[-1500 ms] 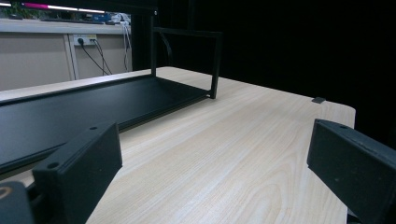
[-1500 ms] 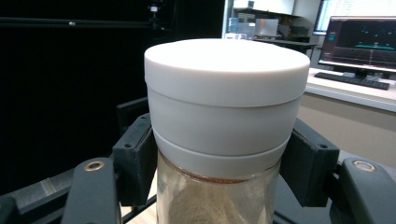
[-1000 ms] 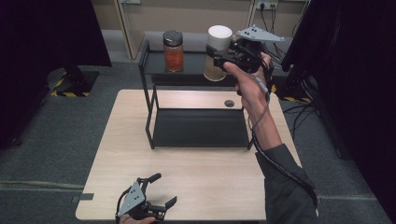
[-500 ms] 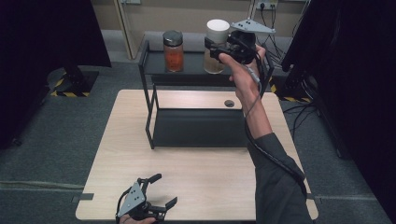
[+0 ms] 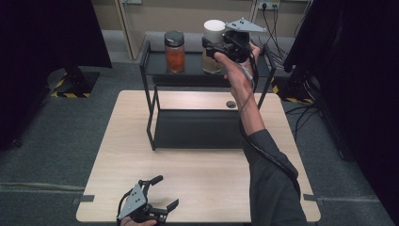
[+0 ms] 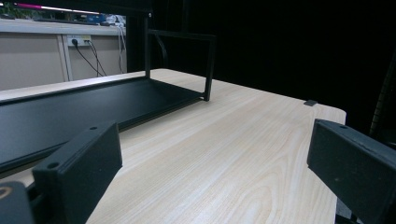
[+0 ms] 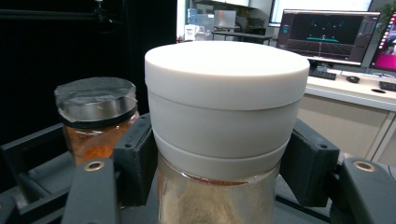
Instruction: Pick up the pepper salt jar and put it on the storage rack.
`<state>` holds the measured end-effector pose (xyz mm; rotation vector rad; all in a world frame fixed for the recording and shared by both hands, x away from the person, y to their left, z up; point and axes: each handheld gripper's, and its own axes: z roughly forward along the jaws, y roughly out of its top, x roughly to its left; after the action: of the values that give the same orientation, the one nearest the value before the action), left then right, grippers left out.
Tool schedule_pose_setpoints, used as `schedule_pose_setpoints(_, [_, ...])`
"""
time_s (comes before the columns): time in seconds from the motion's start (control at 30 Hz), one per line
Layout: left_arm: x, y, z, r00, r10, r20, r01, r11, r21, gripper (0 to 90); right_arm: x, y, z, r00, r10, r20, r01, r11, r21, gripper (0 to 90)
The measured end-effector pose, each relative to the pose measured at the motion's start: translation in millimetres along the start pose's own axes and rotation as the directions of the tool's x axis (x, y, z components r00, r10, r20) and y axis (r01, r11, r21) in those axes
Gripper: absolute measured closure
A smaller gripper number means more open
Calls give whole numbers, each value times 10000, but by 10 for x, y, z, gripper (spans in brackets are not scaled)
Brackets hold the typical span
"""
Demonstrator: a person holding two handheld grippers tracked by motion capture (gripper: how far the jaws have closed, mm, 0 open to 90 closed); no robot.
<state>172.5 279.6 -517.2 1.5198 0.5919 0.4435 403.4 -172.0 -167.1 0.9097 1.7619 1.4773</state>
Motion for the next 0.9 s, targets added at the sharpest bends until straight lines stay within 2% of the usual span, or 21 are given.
schedule_pose_setpoints(0.27, [3,-1,1,10000,-3,11,3,10000,3,26,-21,-57,64,9999,13,137,-14,10000,17,356])
schedule_pose_setpoints(0.63, [0,-1,3,10000,-3,9,3,10000,18,26,-60,-121,82,9999,117,87,-116,9998,-130,354])
schedule_pose_setpoints(0.7, [-1,0,1,10000,8,7,-8,10000,5,26,-72,-110,81,10000,40,83,-39,10000,-69,317])
schedule_pose_setpoints(0.77, [-1,-1,1,10000,9,10,-9,10000,6,26,-63,-86,67,9998,2,192,-3,10000,24,241])
schedule_pose_setpoints(0.8, [-1,-1,1,10000,9,10,-9,10000,6,26,-63,-86,67,9998,2,192,-3,10000,24,241])
schedule_pose_setpoints(0.9, [-3,2,4,10000,29,20,-29,10000,46,26,-96,-91,21,9999,88,87,-88,10000,23,120])
